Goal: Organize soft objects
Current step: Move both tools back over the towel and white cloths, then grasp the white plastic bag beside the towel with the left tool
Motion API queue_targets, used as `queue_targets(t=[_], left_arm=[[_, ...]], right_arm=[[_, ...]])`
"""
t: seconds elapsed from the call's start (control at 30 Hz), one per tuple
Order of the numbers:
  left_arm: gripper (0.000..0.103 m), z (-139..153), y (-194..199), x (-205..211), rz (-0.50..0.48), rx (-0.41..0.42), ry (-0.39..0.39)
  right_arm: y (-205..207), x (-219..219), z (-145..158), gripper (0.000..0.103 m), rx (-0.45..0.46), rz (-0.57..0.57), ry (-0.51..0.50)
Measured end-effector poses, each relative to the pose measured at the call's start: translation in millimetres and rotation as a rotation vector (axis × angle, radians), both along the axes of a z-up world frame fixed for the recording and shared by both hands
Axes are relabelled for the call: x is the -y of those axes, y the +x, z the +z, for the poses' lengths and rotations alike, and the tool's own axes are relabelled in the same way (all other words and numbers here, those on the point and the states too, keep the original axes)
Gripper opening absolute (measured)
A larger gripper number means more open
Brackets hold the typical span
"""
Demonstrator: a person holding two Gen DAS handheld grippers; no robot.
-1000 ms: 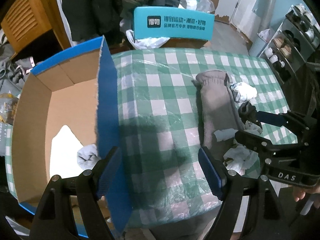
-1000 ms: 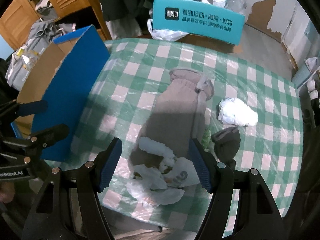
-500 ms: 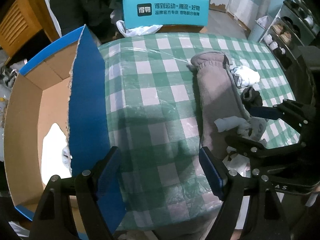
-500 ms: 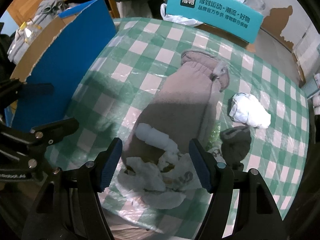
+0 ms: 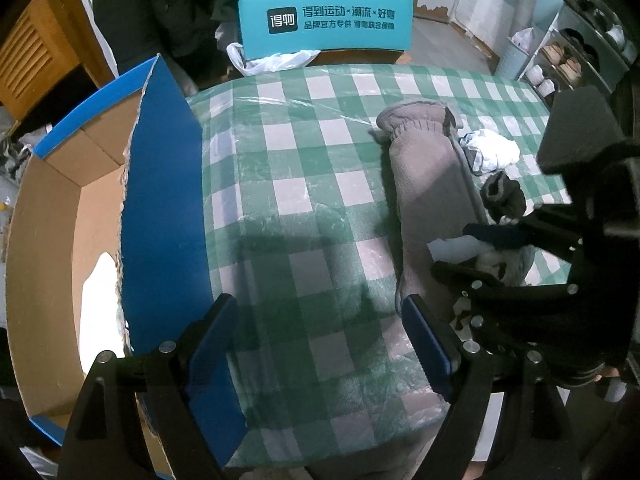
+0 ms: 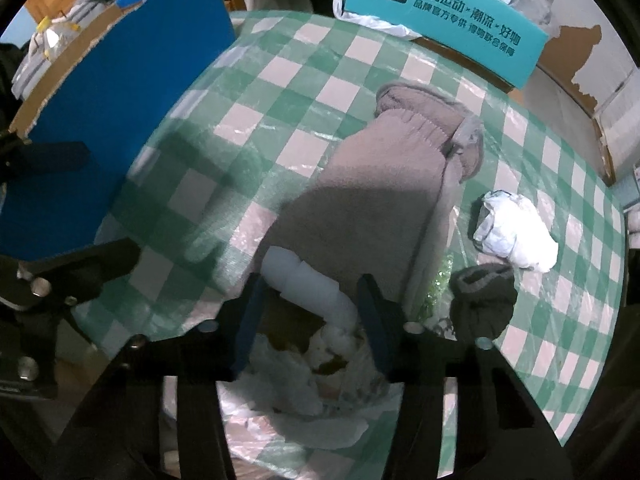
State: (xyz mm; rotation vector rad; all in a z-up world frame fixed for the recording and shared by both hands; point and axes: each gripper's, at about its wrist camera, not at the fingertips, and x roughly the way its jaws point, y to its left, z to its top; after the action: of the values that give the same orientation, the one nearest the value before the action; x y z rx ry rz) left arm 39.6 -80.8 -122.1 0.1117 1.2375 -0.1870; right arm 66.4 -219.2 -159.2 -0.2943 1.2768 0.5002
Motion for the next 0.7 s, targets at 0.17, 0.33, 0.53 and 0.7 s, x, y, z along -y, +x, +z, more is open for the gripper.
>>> queue_targets(t=[0.17, 0.33, 0.53, 0.7], left_arm=[[0.085, 0.3, 1.5, 0.0, 0.003, -0.001, -0.004], [0.085, 0.8, 2.1, 0.5, 0.003, -0.001, -0.005], [0.085, 2.0, 3.3, 4.7, -0.001, -0.001, -0.014], [0.085, 4.0, 2.7, 11.6, -0.01, -0.002, -0.021]], right_arm=[[-0.1, 1.6, 2.4, 0.027, 0.002, 0.001, 0.019], [2.7, 9.5, 11.3, 0.025, 0.021, -0.044, 0.061], [11.3, 28.2, 25.6, 0.025, 0.035, -0.15, 0.146], [14.5, 41.8, 37.1, 0.025, 0.055, -0.215, 0.178]])
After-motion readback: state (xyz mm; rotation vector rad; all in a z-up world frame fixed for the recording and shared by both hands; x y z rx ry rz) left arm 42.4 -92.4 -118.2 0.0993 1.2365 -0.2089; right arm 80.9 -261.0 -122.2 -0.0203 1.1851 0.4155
